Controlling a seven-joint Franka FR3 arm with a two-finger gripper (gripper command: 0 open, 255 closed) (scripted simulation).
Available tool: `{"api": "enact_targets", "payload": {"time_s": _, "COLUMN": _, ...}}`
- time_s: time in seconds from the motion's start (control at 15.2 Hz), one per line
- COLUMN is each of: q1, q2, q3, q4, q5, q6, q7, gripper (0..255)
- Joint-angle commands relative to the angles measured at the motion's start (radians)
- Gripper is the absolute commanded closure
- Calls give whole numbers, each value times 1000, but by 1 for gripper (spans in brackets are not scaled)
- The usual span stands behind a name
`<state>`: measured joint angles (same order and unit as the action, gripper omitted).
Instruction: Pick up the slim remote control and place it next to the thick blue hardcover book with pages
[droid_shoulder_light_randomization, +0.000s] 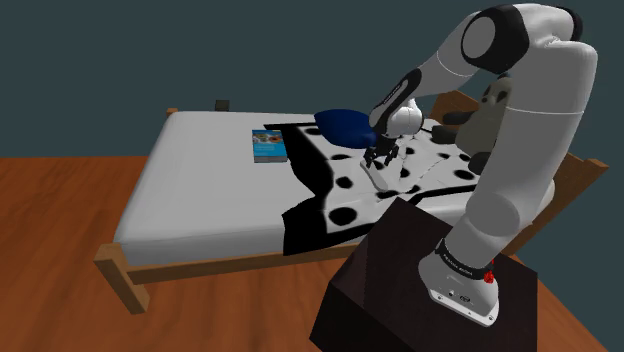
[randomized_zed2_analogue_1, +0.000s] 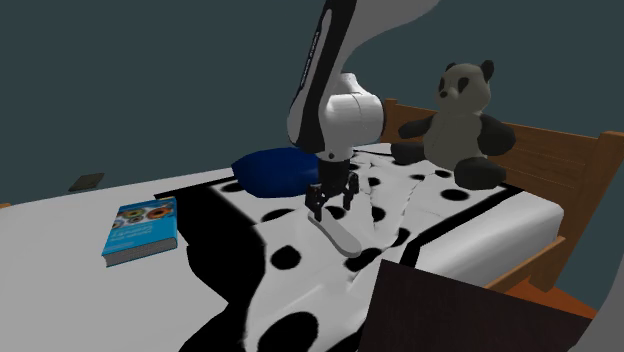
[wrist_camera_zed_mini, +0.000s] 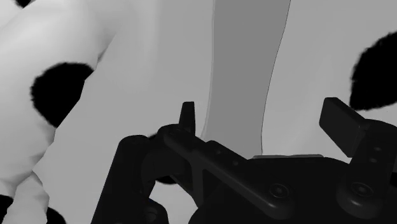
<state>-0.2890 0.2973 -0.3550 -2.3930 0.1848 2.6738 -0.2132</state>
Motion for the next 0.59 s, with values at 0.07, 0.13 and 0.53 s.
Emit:
{"api": "enact_targets", "payload": {"time_s": 0.07, "q1": -29, "q2": 60, "q3": 26, "q4": 18, "q5": 48, "q6": 39, "q7": -32, "gripper": 0}}
{"api": "enact_targets", "payload": {"time_s": 0.13, "q1": -35, "q2": 74, "q3": 34, "q4": 20, "q5": 58, "q6": 50, "q7": -39, "gripper": 0}}
{"api": "enact_targets", "payload": {"time_s": 0.53, "q1": -65, "q2": 138, "q3": 71, "q4": 35, "q5": 99, "q6": 99, "q7": -70, "gripper": 0}}
